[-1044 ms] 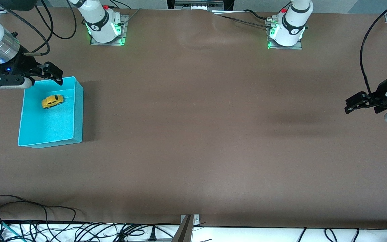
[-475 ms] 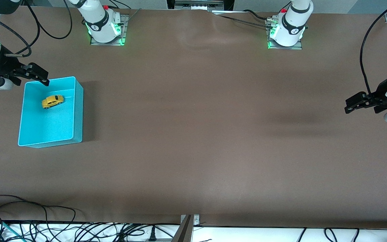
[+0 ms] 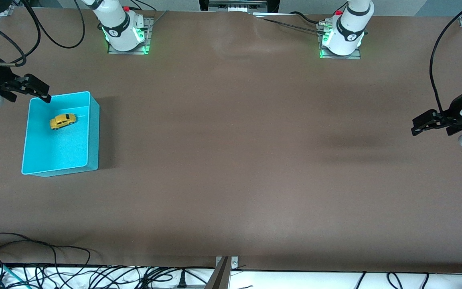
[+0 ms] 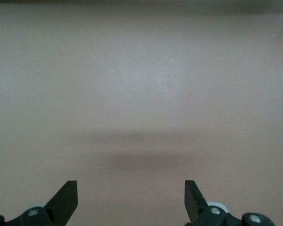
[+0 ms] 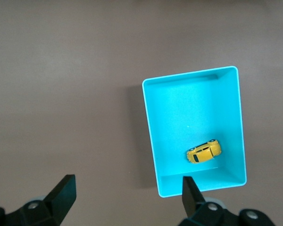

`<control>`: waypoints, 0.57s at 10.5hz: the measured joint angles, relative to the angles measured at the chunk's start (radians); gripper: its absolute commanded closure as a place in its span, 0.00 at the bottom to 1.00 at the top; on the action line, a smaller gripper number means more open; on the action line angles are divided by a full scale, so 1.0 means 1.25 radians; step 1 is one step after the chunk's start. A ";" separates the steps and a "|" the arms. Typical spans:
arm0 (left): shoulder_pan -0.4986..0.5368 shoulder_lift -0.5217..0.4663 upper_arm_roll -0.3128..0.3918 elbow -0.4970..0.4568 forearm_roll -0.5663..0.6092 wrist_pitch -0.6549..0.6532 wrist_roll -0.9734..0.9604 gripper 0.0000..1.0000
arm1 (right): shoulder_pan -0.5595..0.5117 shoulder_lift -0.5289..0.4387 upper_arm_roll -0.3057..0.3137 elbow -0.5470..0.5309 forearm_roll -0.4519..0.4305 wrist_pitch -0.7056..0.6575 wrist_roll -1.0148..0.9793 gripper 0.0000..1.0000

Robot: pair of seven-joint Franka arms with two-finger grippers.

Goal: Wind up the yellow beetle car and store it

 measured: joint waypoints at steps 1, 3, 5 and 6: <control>0.000 0.000 0.000 0.000 0.000 0.000 0.000 0.00 | 0.000 0.001 0.000 0.000 0.000 -0.001 0.000 0.00; 0.000 0.000 0.000 0.000 0.000 0.000 0.000 0.00 | 0.000 0.003 -0.001 0.000 0.000 -0.004 0.000 0.00; 0.000 0.000 0.000 0.000 0.000 0.000 0.000 0.00 | 0.000 0.012 -0.004 0.000 0.001 -0.004 0.000 0.00; 0.000 0.000 0.000 0.000 0.000 0.000 0.000 0.00 | 0.000 0.015 -0.004 0.003 0.004 -0.004 0.000 0.00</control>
